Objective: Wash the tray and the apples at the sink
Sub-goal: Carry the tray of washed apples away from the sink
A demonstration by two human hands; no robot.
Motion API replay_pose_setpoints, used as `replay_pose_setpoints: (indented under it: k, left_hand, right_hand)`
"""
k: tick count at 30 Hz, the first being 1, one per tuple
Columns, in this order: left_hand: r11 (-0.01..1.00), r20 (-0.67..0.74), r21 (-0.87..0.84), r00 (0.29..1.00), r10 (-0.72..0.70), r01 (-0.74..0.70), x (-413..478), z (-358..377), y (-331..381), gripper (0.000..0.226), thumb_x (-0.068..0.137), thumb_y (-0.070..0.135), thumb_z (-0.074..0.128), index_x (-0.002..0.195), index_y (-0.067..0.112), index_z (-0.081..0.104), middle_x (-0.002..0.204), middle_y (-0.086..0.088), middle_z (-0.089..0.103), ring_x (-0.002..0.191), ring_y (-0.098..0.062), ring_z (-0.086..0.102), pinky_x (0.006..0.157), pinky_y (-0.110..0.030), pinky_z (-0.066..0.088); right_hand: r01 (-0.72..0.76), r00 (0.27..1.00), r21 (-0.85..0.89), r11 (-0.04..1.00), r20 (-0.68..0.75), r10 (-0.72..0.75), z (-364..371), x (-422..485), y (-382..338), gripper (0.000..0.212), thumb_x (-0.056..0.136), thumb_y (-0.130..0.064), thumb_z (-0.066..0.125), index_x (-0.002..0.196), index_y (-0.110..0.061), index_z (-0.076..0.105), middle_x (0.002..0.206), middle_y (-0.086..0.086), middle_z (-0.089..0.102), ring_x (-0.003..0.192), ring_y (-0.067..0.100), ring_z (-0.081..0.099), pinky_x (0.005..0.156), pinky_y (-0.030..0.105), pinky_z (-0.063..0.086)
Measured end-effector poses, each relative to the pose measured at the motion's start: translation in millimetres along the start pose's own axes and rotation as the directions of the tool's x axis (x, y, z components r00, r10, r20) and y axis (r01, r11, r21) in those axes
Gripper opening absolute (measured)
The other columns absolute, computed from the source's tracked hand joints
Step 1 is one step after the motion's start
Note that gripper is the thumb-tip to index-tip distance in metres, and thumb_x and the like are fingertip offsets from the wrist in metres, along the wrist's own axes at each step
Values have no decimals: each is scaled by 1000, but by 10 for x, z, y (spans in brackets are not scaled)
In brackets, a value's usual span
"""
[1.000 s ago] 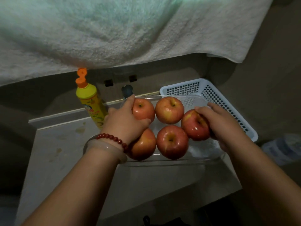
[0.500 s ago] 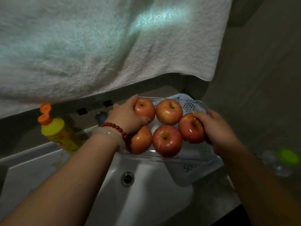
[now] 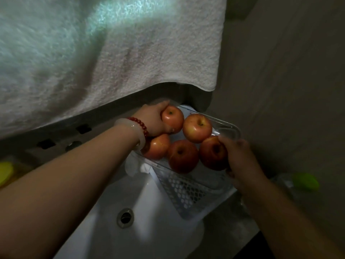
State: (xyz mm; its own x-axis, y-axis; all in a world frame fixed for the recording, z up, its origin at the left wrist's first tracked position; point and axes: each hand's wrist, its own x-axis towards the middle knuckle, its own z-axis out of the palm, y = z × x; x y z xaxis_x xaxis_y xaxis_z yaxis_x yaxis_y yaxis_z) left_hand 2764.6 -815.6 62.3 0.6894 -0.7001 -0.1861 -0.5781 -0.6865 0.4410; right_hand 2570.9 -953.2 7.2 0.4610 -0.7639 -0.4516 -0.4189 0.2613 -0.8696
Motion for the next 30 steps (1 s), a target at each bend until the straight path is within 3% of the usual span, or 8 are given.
replay_pose_setpoints:
  k: [3, 10, 13, 16, 26, 30]
  left_hand:
    - [999, 18, -2, 999, 34, -34, 88, 79, 34, 91, 77, 39, 76, 151, 29, 22, 146, -7, 42, 131, -26, 41, 101, -29, 33]
    - [992, 50, 31, 991, 121, -123, 244, 179, 36, 91, 75, 37, 79, 149, 29, 27, 146, -4, 44, 131, -24, 43, 100, -24, 32]
    - [990, 76, 29, 988, 133, -135, 339, 239, -5, 93, 73, 38, 80, 149, 30, 27, 146, -6, 44, 130, -26, 44, 105, -29, 33]
    - [986, 126, 66, 982, 143, -152, 423, 297, -24, 92, 75, 37, 78, 150, 32, 24, 148, -7, 42, 131, -27, 43, 106, -32, 35]
    - [980, 213, 116, 968, 134, -162, 676, 474, -104, 90, 77, 38, 76, 150, 34, 23, 149, -8, 38, 133, -30, 40, 109, -40, 35]
    - [979, 206, 74, 964, 169, -188, 735, 492, -113, 86, 77, 35, 76, 148, 37, 27, 145, -9, 43, 129, -29, 43, 107, -42, 37]
  right_hand:
    - [-62, 998, 15, 998, -16, 62, -1, -27, 51, 101, 40, -78, 64, 131, -35, 49, 119, 7, 63, 102, 31, 63, 76, 44, 52]
    - [-171, 985, 75, 982, 7, 171, 5, -118, 154, 109, 37, -71, 68, 137, -33, 46, 120, 3, 63, 98, 28, 64, 62, 36, 54]
    - [-198, 980, 120, 973, 16, 197, -21, -198, 173, 85, 60, -56, 75, 135, -27, 49, 113, 7, 65, 78, 23, 64, 48, 27, 46]
    - [-273, 961, 131, 953, 77, 265, -33, -239, 180, 59, 80, -43, 69, 132, -18, 55, 102, 9, 66, 57, 18, 56, 48, 25, 45]
    - [-420, 898, 143, 896, 207, 387, -23, -291, 87, 28, 89, -33, 63, 112, -18, 58, 88, 6, 55, 78, 23, 54, 63, 36, 49]
    - [-442, 890, 179, 879, 211, 405, 27, -323, 65, 12, 90, -27, 61, 87, -16, 60, 78, 7, 53, 71, 24, 51, 61, 37, 45]
